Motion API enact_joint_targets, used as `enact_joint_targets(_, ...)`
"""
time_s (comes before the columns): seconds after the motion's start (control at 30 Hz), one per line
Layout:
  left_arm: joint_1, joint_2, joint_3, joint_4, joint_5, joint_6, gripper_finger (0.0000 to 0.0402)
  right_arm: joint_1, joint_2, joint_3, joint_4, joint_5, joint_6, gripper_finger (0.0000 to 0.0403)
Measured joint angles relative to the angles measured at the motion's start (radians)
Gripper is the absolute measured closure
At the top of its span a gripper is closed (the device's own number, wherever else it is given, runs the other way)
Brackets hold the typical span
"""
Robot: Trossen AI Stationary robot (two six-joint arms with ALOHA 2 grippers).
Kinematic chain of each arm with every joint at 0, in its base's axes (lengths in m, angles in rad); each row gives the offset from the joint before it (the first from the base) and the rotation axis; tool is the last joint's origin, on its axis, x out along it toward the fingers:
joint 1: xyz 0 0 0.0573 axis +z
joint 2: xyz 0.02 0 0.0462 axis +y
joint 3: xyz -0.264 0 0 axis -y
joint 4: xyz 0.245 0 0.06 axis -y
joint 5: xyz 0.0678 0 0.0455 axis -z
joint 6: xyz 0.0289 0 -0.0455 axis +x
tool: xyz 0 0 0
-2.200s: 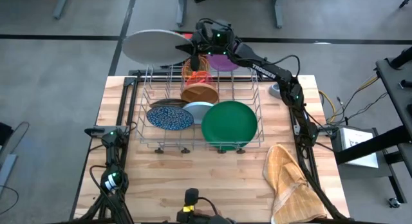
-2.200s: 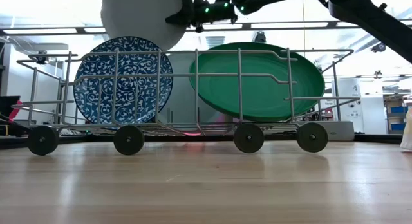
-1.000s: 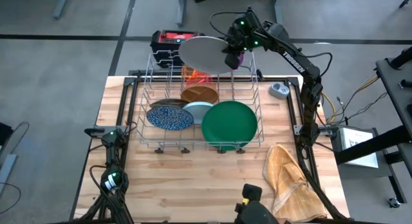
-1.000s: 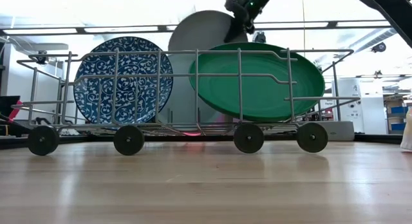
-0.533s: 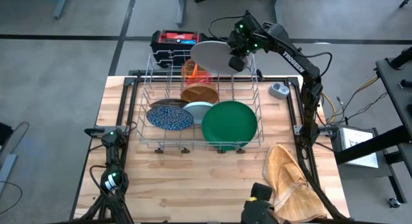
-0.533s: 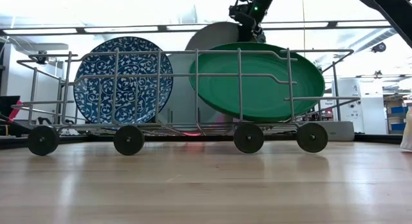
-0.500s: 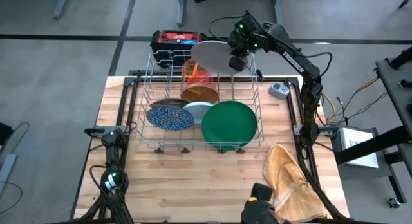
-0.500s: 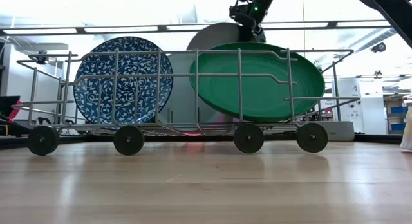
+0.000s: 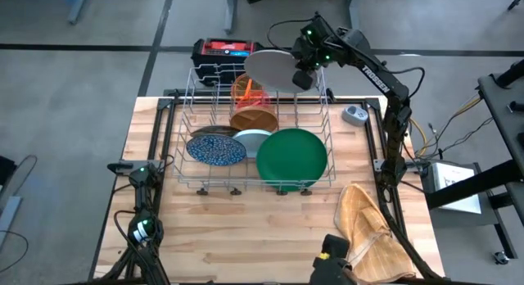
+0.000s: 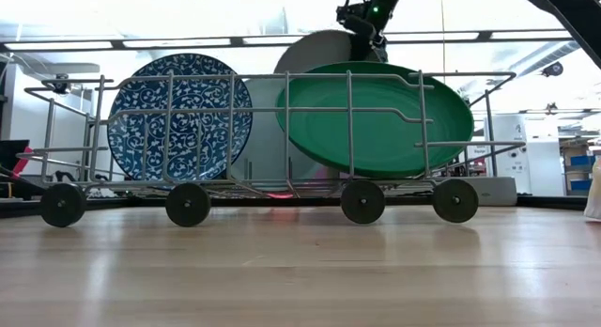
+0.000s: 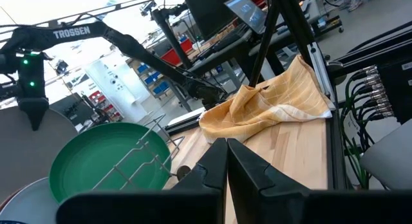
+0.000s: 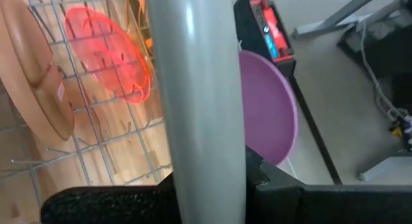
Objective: Sort dishes
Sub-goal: Put the gray plate into the dish rack
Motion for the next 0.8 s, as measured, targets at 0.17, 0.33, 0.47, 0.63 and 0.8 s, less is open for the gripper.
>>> enact_joint_targets(0.17,0.000,0.000,0.000,0.000,0.000,0.043,0.0401,0.004,-0.043,0.001,0.032,-0.024,-0.012,0.0394)
enact_joint_targets(0.33,0.009,-0.003,0.000,0.000,0.000,0.162,0.0401,0.004,-0.069,0.001,0.157,-0.250,-0.028,0.0394)
enact_joint_targets(0.47,0.014,-0.010,0.000,0.000,0.000,0.292,0.0401,0.004,-0.036,0.001,0.412,-0.462,0.057,0.0394)
enact_joint_targets(0.63,0.012,-0.011,0.000,0.000,0.000,0.340,0.0401,0.023,0.076,-0.002,0.633,-0.524,0.158,0.0394)
enact_joint_targets(0.8,0.013,-0.011,0.000,0.000,0.000,0.310,0.0402,0.046,0.173,-0.003,0.744,-0.532,0.218,0.0394)
